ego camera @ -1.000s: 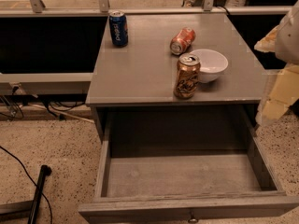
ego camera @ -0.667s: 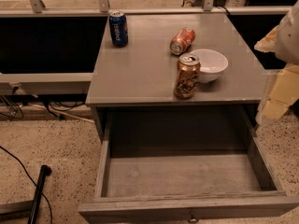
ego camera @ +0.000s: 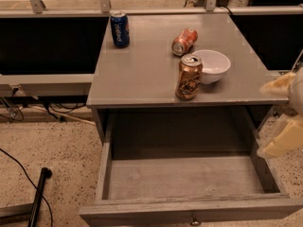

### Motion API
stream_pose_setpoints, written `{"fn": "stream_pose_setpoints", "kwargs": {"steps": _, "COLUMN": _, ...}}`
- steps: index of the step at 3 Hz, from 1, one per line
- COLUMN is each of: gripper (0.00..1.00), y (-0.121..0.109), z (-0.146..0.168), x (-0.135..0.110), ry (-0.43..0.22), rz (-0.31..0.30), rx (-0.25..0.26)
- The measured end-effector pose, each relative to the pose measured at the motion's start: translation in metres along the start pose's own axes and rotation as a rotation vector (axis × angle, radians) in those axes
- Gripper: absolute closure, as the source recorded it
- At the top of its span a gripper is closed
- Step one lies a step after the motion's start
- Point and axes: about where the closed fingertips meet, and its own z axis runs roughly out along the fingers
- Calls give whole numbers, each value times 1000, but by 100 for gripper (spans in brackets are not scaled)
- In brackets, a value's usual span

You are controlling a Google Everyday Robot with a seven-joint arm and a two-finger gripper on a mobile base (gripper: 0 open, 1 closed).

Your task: Close top drawer

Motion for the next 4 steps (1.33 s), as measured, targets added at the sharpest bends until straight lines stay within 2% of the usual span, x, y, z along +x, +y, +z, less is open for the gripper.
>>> {"fn": "stream_pose_setpoints", "kwargs": {"steps": 1, "gripper": 42, "y": 40, "z": 39, "x": 40, "ry": -68, "rz": 49, "rx": -14}}
{"fn": "stream_pose_setpoints", "kwargs": {"steps": 2, "gripper": 65, "y": 78, "z": 77, "x": 71, "ry": -131, "rz": 87, "rx": -49}}
{"fn": "stream_pose_setpoints", "kwargs": {"steps": 3, "gripper": 89, "y": 110, "z": 96, "x": 87, "ry": -185, "rz": 115, "rx": -54}}
{"fn": "stream_pose_setpoints", "kwargs": {"steps": 4, "gripper": 100, "y": 144, "z": 112, "x": 81, "ry": -238, "rz": 137, "rx": -44}}
